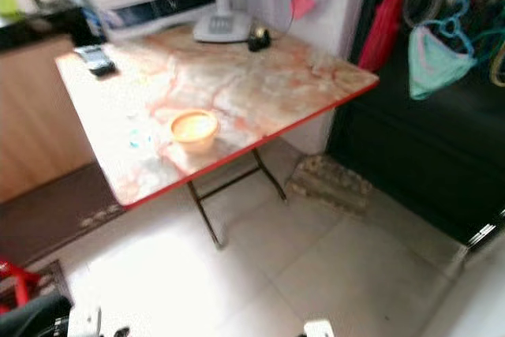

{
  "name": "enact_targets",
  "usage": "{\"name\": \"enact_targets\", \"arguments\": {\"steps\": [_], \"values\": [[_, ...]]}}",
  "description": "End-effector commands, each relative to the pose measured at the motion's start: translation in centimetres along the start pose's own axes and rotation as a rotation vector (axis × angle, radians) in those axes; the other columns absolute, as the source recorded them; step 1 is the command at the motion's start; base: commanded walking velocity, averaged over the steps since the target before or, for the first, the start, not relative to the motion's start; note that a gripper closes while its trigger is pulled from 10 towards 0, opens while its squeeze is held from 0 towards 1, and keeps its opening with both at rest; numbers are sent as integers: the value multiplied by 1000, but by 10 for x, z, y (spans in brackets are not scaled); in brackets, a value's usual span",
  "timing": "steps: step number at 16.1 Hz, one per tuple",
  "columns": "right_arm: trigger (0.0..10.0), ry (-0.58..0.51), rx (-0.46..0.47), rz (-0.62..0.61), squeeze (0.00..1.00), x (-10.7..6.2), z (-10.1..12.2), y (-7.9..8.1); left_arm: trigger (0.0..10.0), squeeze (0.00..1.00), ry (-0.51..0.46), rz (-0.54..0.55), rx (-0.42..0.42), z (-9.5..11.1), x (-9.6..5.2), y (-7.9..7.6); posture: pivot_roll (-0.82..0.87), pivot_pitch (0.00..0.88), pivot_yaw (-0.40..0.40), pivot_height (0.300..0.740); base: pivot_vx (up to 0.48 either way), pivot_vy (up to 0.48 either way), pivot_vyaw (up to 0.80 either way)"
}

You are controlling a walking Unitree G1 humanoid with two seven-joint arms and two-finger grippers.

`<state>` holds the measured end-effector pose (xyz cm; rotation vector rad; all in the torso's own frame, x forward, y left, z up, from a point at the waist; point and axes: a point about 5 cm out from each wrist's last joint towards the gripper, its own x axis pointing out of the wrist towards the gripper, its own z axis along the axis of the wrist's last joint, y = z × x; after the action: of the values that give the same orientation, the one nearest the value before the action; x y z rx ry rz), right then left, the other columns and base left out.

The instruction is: Restocking fridge

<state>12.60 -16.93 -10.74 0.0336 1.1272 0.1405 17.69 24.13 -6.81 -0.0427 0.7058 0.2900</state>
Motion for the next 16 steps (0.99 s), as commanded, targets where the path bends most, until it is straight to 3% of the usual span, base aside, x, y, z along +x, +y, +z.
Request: {"name": "enact_targets", "arguments": {"steps": [1, 3, 8, 10, 12, 13, 16], "values": [[10000, 32, 24, -11, 0, -3, -15, -2, 10000, 0, -355, -9, 15, 77, 10, -11, 59, 0, 27, 740, 0, 0, 0], [10000, 40, 24, -12, 0, -3, -19, 0, 10000, 0, -391, 1, 37, 82, 8, -7, 69, 0, 27, 740, 0, 0, 0], [10000, 72, 39, 3, 0, -6, -40, 15, 10000, 0, -639, -8, 193, 105, -16, -1, 98, 0, 55, 740, 0, 0, 0], [10000, 82, 28, 17, 0, -6, -45, 20, 10000, 0, -709, 34, 209, 115, -30, 8, 118, 0, 44, 740, 0, 0, 0], [10000, 87, 26, 15, 0, -6, -48, 23, 10000, 0, -845, 62, 159, 146, -49, 15, 151, 0, -2, 740, 0, 0, 0], [10000, 88, 30, 10, 0, -7, -49, 23, 10000, 0, -877, 42, 151, 154, -53, 10, 159, 0, -11, 740, 0, 0, 0], [10000, 86, 18, -3, 0, -8, -50, 18, 10000, 0, -984, -50, 129, 182, -69, -24, 174, 0, -12, 740, 0, 0, 0]]}}
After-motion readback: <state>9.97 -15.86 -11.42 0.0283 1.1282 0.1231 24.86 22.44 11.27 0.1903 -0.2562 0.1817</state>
